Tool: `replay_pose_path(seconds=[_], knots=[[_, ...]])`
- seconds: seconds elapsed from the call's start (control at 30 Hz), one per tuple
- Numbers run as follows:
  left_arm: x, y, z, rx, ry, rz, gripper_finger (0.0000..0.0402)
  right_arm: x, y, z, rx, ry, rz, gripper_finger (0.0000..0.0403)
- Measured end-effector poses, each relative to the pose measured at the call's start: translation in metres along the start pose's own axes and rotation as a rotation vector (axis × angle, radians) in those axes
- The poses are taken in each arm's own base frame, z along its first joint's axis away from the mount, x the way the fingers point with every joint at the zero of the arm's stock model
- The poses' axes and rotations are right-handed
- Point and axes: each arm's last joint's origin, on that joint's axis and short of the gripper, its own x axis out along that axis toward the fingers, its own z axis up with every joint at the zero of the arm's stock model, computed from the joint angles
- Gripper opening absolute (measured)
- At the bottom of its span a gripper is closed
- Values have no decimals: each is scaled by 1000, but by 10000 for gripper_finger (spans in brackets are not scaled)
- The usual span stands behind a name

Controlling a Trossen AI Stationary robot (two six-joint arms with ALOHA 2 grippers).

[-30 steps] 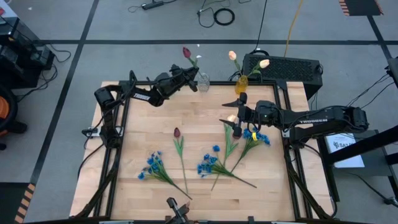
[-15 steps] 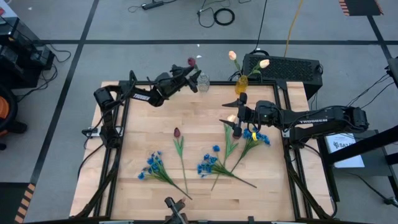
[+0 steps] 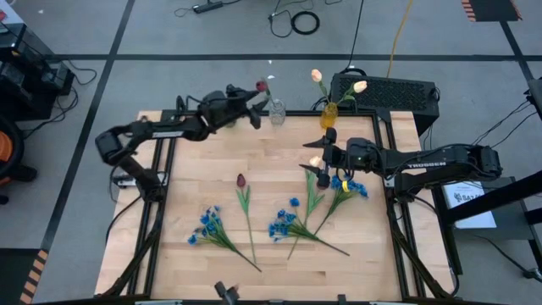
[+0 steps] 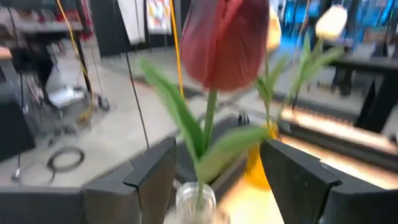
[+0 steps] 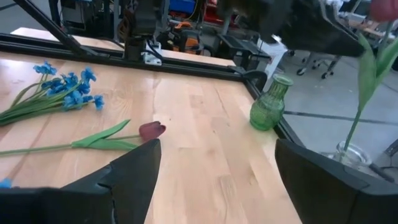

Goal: Sort flowers into vase by color
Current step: Put the left red tulip into the transparent vase

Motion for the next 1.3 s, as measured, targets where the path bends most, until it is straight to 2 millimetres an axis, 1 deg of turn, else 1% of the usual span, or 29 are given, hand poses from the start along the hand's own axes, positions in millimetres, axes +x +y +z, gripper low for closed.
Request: replay_pose_path(seconds=[0.17, 0.27, 0.4, 0.53, 0.6, 0.7, 0.9, 0.97, 1.07, 1.17, 1.23, 1.3], knots=[[-26, -9, 9, 5, 173, -25, 238, 0, 1, 0, 47, 0, 5, 309], [-40, -18, 7, 16, 296, -55, 238, 0, 1, 0, 70, -1, 6, 309], [-57, -38, -1, 23, 467, -113, 237, 0, 1, 0, 94, 0, 7, 309], [-74, -68, -26, 27, 614, -175, 237, 0, 1, 0, 98, 0, 7, 309], [-81, -85, -30, 34, 633, -173, 237, 0, 1, 0, 97, -1, 7, 309], [-93, -108, -32, 32, 633, -152, 237, 0, 1, 1, 98, -7, 6, 309], [-119, -154, -35, -72, 620, -152, 237, 0, 1, 1, 120, -8, 6, 309], [-129, -168, -38, -70, 616, -150, 237, 0, 1, 2, 142, -12, 11, 309], [-147, -184, -42, -75, 604, -114, 237, 0, 5, 17, 181, -32, 35, 309], [-163, -201, -53, -119, 585, -65, 237, -1, 12, 34, 197, -41, 74, 309], [-169, -213, -58, -183, 580, -81, 237, -3, 17, 44, 203, -54, 100, 309], [-177, -225, -68, -193, 600, -91, 237, -5, 23, 53, 219, -77, 130, 309]])
